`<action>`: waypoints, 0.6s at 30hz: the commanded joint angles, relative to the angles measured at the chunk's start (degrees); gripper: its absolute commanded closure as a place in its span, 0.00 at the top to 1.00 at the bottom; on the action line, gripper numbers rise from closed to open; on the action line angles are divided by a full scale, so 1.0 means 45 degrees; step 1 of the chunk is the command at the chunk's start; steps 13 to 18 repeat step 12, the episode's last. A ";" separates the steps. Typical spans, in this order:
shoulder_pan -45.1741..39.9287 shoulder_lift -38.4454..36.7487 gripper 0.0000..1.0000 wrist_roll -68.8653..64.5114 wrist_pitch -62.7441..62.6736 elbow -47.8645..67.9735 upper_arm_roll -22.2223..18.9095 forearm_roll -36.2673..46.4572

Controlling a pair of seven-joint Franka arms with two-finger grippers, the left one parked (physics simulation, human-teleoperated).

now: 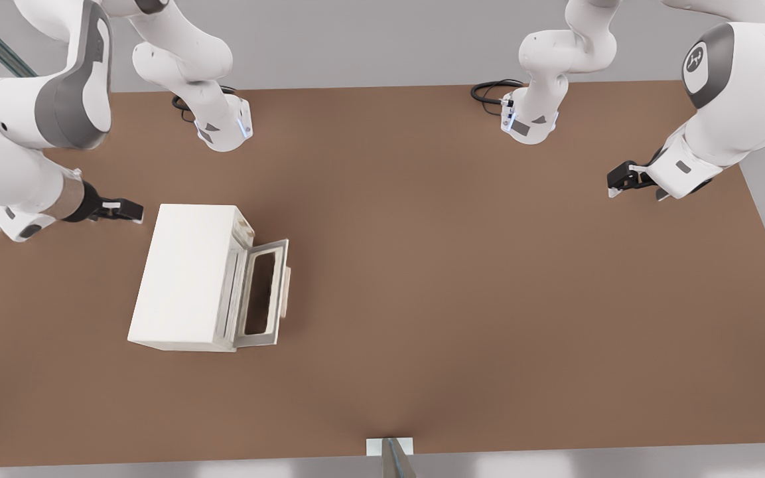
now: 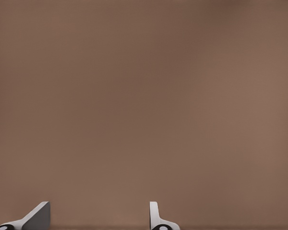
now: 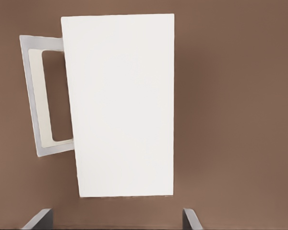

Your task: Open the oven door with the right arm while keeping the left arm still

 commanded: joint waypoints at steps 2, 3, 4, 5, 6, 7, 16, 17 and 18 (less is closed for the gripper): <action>0.0021 -0.0176 1.00 -0.1915 -0.0302 -0.0131 -0.0011 -0.0117; 0.0021 -0.0098 1.00 -0.1915 -0.0263 -0.0112 0.0009 -0.0136; 0.0041 0.0000 1.00 -0.1915 -0.0049 -0.0131 0.0009 -0.0117; 0.0041 0.0000 1.00 -0.1915 0.0185 -0.0326 0.0009 -0.0117; 0.0021 0.0000 1.00 -0.1915 0.0478 -0.0521 0.0028 -0.0078; -0.0115 0.0175 1.00 -0.1915 0.0732 -0.0619 0.0009 -0.0039; -0.0174 0.0195 1.00 -0.1915 0.0830 -0.0619 0.0009 -0.0058; -0.0174 0.0195 1.00 -0.1915 0.0830 -0.0619 0.0009 -0.0058; -0.0174 0.0195 1.00 -0.1915 0.0830 -0.0619 0.0009 -0.0058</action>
